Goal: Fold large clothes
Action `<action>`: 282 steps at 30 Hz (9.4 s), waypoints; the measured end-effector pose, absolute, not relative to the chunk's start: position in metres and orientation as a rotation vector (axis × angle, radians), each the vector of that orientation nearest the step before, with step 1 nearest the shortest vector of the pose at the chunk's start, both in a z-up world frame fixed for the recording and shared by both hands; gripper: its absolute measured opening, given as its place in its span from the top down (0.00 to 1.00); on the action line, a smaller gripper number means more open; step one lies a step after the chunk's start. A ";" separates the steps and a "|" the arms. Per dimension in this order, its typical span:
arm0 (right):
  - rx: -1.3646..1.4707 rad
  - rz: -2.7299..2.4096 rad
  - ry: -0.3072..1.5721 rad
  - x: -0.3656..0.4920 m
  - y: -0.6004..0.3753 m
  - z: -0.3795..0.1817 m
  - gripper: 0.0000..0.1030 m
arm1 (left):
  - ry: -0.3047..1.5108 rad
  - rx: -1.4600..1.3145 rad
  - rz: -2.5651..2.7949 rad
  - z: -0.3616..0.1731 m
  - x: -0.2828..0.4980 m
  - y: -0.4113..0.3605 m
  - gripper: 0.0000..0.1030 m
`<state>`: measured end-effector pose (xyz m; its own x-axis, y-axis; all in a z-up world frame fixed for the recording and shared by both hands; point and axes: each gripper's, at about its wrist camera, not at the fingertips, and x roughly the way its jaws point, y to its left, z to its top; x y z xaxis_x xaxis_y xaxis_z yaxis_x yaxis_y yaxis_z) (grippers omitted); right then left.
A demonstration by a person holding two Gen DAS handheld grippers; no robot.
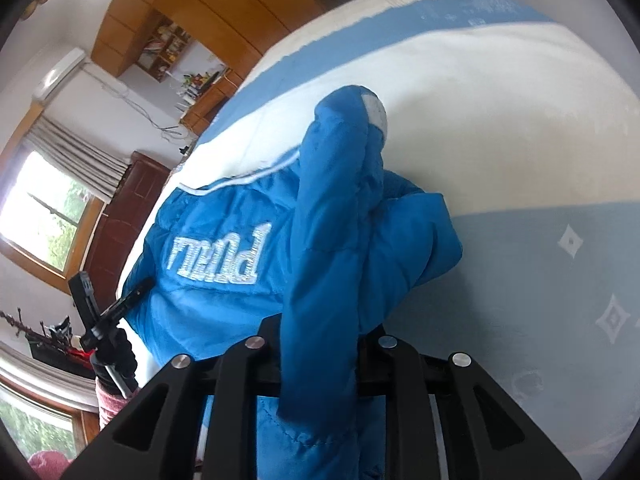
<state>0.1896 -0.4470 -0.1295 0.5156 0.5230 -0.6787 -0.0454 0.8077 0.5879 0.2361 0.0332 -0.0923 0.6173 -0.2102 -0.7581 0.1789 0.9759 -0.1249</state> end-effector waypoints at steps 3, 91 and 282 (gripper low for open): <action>0.565 0.346 0.990 0.188 -0.447 -0.142 0.78 | 0.871 -0.003 -0.199 -0.096 0.235 0.027 0.62; 0.126 0.147 0.799 0.122 -0.382 -0.124 0.72 | 0.904 -0.111 -0.046 -0.076 0.143 0.023 0.22; 0.303 0.288 0.626 0.079 -0.363 -0.049 0.73 | 0.798 -0.139 -0.487 -0.063 0.174 -0.206 0.49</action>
